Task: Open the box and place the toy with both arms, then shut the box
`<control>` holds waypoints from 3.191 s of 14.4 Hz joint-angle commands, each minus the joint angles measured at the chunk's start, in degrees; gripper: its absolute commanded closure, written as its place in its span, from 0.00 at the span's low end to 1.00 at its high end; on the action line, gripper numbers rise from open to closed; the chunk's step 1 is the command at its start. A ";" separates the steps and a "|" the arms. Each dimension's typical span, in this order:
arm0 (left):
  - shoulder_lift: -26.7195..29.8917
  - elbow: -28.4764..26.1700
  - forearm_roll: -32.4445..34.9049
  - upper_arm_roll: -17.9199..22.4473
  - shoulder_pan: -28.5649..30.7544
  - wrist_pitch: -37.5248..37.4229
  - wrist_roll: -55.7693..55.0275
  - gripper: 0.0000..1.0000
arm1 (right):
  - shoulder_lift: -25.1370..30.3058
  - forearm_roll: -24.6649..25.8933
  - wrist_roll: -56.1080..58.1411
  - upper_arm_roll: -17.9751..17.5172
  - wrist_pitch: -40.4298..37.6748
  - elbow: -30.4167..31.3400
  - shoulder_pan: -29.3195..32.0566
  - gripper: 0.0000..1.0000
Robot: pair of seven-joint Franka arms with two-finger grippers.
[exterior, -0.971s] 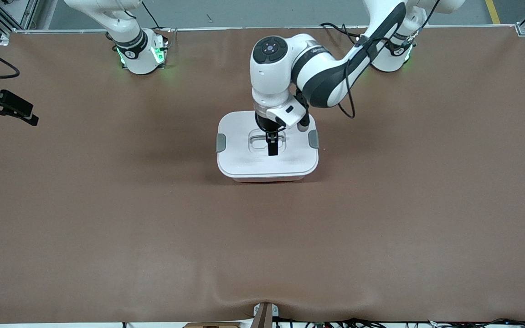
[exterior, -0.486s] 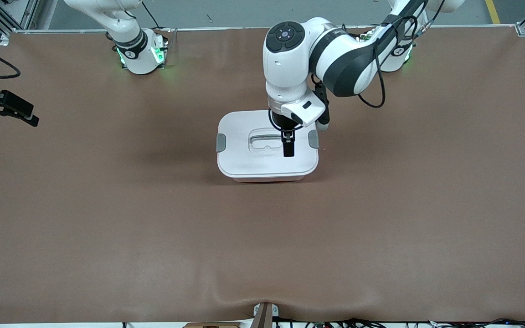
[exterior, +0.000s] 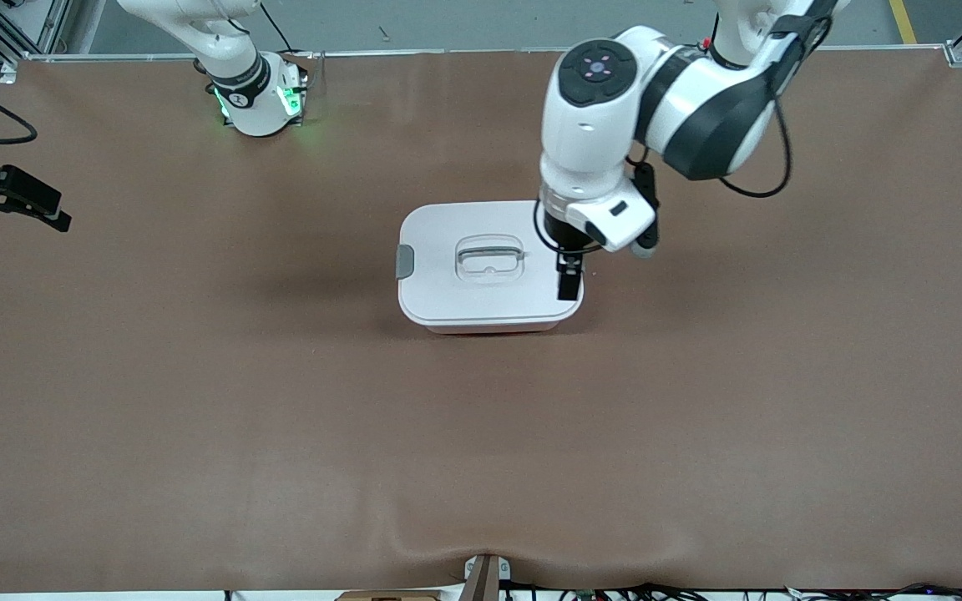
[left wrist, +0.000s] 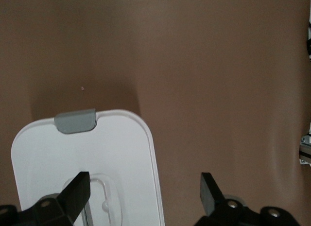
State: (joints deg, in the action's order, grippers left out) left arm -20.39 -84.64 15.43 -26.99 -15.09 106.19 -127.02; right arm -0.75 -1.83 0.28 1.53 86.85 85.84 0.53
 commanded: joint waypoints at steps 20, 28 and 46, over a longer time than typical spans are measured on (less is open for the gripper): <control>2.98 0.53 -2.33 -0.78 18.15 -3.97 35.15 0.00 | -0.48 1.04 -0.54 0.06 -0.36 -1.29 0.00 0.00; 6.76 0.27 -6.91 2.99 20.98 -8.27 53.17 0.00 | -0.48 1.04 -0.54 0.06 -0.36 -1.29 0.00 0.00; 21.60 -2.98 -16.84 27.87 14.21 -20.66 108.90 0.00 | -0.48 1.22 -0.54 0.14 -0.36 -1.29 -0.18 0.00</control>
State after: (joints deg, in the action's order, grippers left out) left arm -3.65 -84.25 -0.73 -0.19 -0.24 87.00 -22.71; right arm -0.75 -1.63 0.27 1.70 86.92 85.74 0.54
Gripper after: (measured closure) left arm 0.000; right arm 0.000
